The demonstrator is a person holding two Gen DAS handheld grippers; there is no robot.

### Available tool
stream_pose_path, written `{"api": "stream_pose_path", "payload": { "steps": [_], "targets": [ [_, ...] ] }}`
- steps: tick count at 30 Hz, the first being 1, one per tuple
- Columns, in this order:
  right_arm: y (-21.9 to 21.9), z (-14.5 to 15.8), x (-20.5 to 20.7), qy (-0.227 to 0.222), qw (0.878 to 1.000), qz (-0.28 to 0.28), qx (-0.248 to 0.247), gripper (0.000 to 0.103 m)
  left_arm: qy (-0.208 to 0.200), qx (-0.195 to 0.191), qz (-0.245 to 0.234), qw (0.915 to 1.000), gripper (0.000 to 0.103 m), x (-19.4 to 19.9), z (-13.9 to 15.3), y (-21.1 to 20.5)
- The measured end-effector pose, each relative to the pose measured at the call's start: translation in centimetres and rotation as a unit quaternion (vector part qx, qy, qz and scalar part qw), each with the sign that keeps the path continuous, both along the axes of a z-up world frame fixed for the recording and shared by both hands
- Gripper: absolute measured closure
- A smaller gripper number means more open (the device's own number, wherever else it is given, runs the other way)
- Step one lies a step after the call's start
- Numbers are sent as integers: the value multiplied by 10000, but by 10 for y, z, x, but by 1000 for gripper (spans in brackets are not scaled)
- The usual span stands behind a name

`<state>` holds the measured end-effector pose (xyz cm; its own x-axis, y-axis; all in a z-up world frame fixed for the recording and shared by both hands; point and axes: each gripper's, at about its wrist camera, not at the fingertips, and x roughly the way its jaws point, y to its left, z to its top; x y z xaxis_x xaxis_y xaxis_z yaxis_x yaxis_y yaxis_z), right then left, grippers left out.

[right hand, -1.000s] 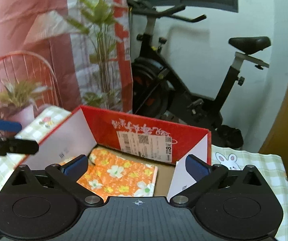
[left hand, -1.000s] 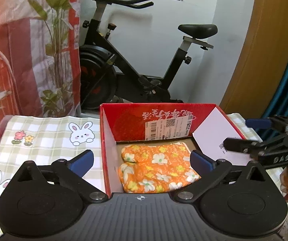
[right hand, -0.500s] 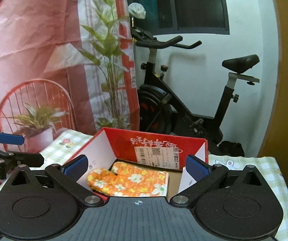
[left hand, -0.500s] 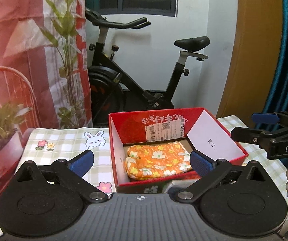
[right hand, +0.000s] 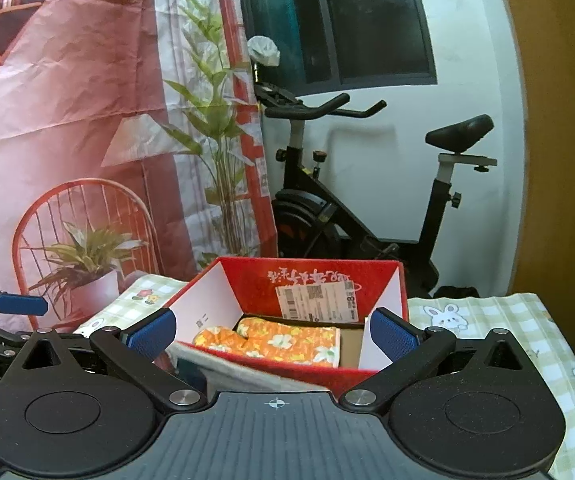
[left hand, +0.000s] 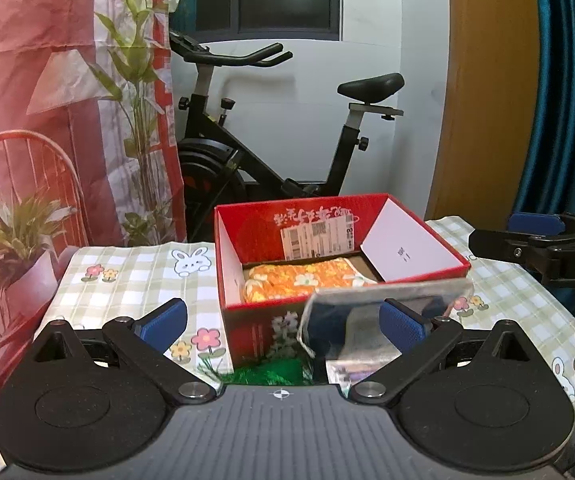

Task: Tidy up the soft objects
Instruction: 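Move the left tool back toward the black eye mask on the table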

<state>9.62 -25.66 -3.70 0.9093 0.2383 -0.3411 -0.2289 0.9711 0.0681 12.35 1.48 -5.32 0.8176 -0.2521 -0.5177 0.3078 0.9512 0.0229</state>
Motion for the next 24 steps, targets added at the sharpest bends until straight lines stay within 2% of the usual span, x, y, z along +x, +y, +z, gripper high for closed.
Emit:
{"api": "stream_pose_path", "payload": {
  "steps": [4, 8, 13, 20, 24],
  "targets": [
    [1, -12, -15, -25, 10000, 17, 46, 0, 30, -38, 20, 10000, 0, -10, -11, 1],
    [6, -28, -28, -76, 9999, -18, -148, 0, 127, -72, 30, 9999, 0, -19, -23, 2],
    [10, -51, -39, 85, 9999, 36, -107, 0, 361, -155, 94, 9992, 0, -24, -41, 6],
    [13, -73, -48, 196, 9993, -44, -331, 0, 428, -95, 265, 9987, 0, -31, -60, 10],
    [9, -83, -51, 235, 9992, -110, -301, 0, 406, -31, 312, 9987, 0, -33, -68, 11]
  ]
}}
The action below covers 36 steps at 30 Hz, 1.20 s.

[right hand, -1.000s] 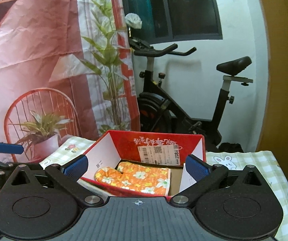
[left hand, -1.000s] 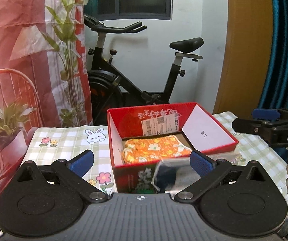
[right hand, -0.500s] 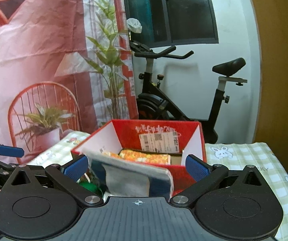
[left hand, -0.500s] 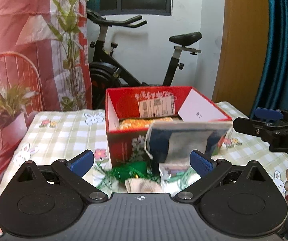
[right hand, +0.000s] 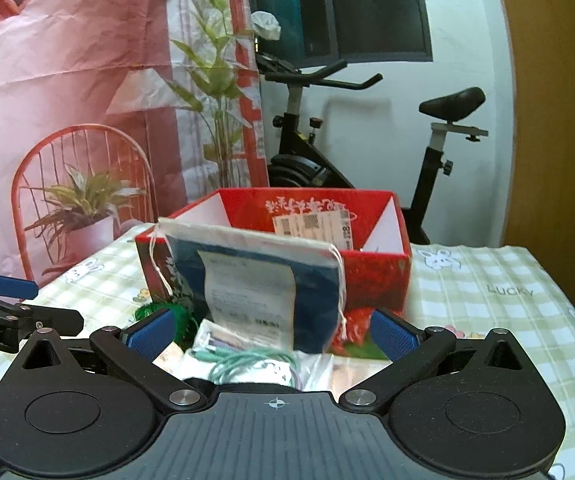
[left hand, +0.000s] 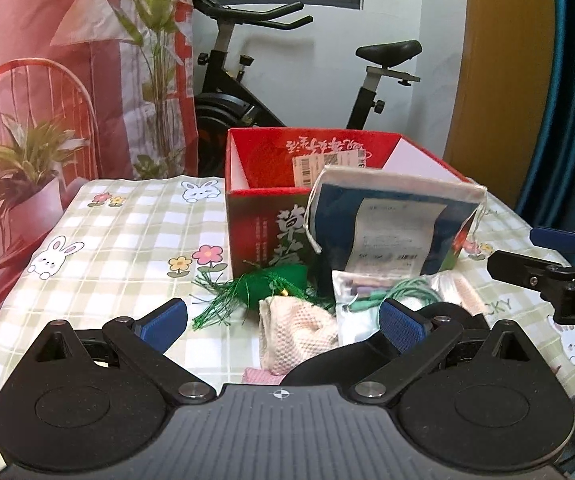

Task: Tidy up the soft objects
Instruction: 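Move the left tool back toward the black eye mask on the table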

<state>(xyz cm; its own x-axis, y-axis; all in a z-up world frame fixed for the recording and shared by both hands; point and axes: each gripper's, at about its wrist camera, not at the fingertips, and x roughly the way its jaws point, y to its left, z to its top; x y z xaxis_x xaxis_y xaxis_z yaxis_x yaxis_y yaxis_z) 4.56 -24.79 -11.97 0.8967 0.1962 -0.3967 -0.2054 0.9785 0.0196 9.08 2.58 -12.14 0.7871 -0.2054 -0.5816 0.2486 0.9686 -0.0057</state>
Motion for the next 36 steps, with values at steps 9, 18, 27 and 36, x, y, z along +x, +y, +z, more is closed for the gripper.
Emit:
{"api": "stream_pose_path", "payload": {
  "steps": [9, 18, 27, 36],
  "targets": [
    [-2, -21, 4, 246, 9996, -21, -97, 0, 53, -41, 7, 10000, 0, -3, -11, 3],
    [-4, -28, 8, 427, 9988, -226, -107, 0, 294, -236, 144, 9992, 0, 1, -17, 9],
    [-4, -37, 12, 682, 9976, -99, -93, 0, 513, -348, -56, 9981, 3, 2, -28, 5],
    [9, -56, 18, 1093, 9932, 305, -248, 1, 1153, -523, -354, 9913, 26, 6, -56, 0]
  ]
}}
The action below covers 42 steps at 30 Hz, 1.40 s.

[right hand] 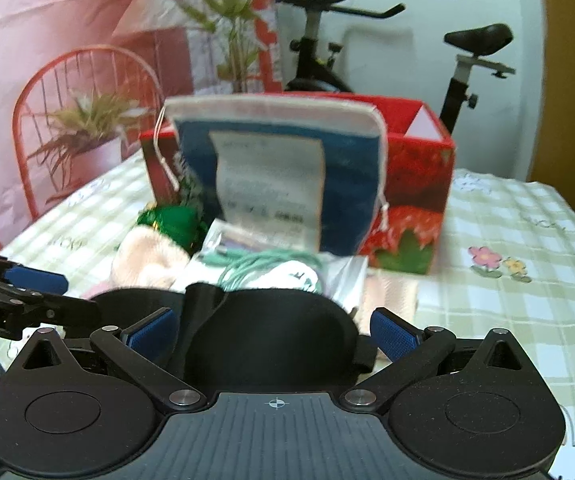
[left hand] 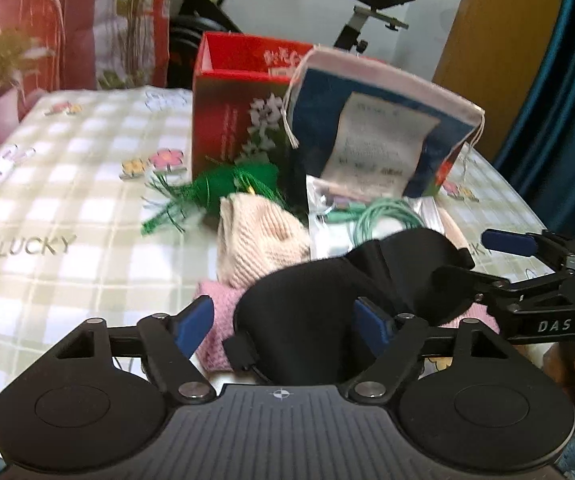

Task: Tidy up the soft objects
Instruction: 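Move the left tool back toward the black eye mask on the table, then lower the left tool onto the black eye mask and close on it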

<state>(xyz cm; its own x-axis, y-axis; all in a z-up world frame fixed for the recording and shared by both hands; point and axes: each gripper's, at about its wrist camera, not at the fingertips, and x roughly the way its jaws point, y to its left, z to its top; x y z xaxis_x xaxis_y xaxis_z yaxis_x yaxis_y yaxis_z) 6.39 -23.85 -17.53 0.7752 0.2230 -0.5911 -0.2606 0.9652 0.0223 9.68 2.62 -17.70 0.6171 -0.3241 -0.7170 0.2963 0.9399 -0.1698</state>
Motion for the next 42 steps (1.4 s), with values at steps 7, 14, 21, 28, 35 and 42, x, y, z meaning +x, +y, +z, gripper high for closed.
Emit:
{"api": "stream_pose_path", "payload": {
  "steps": [7, 14, 21, 28, 35, 42],
  "targets": [
    [1, -13, 7, 301, 9995, 23, -40, 1, 363, -138, 12, 9992, 32, 7, -16, 1],
    [-3, -19, 13, 502, 9987, -36, 26, 1, 483, -146, 65, 9987, 31, 14, -23, 2],
    [-4, -26, 17, 698, 9975, -20, 91, 1, 545, -205, 43, 9983, 28, 14, -23, 2],
    [-6, -30, 20, 825, 9964, -38, 185, 1, 568, -311, -107, 9978, 26, 13, -23, 0],
    [-6, -29, 19, 780, 9968, -39, 194, 1, 140, -374, -112, 9991, 70, 7, -10, 2],
    [-8, -26, 17, 678, 9974, -85, 247, 1, -302, -197, -210, 9991, 74, 18, 3, -3]
  ]
}}
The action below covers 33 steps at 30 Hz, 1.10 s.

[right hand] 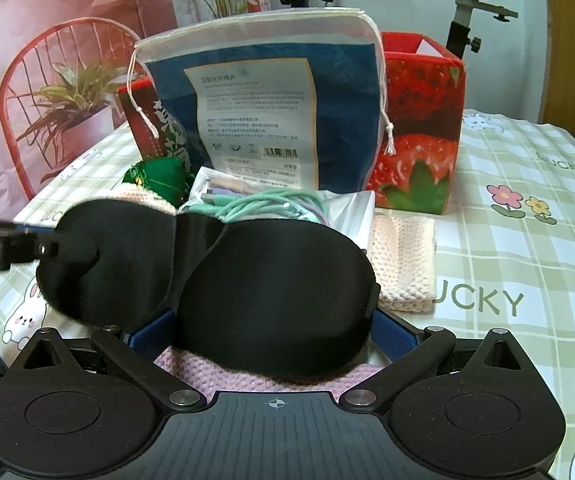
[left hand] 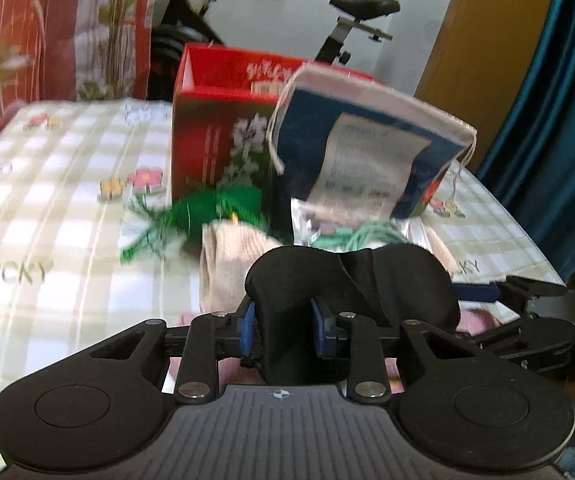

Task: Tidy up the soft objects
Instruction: 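Lower the left tool onto the black eye mask and close on it, then lift the black eye mask with the left tool toward the red box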

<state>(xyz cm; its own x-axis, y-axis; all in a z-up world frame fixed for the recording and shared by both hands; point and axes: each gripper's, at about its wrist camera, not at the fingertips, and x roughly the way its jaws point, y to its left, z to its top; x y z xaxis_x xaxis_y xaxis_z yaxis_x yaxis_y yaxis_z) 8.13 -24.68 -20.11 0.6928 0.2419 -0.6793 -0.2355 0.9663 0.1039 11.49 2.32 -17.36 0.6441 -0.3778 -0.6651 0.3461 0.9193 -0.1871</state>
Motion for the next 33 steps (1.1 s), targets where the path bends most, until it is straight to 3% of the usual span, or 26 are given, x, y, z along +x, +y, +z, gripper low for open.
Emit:
{"api": "stream_pose_path", "payload": {
  "steps": [4, 15, 22, 24, 33],
  "targets": [
    [-4, 2, 0, -86, 9999, -41, 101, 1, -177, 201, -3, 9996, 74, 5, -2, -1],
    [-27, -2, 8, -339, 9957, -551, 667, 5, 0, 284, 1, 9996, 69, 9, -26, 1],
    [-21, -2, 11, -548, 9962, -462, 504, 7, 37, 228, 19, 9997, 65, 7, -31, 2],
    [-19, 0, 9, -592, 9965, -295, 511, 21, 61, 185, 43, 9998, 65, 7, -31, 3],
    [-16, 13, -4, -917, 9950, -235, 304, 49, 149, 6, 129, 9998, 64, 9, -31, 9]
  ]
}}
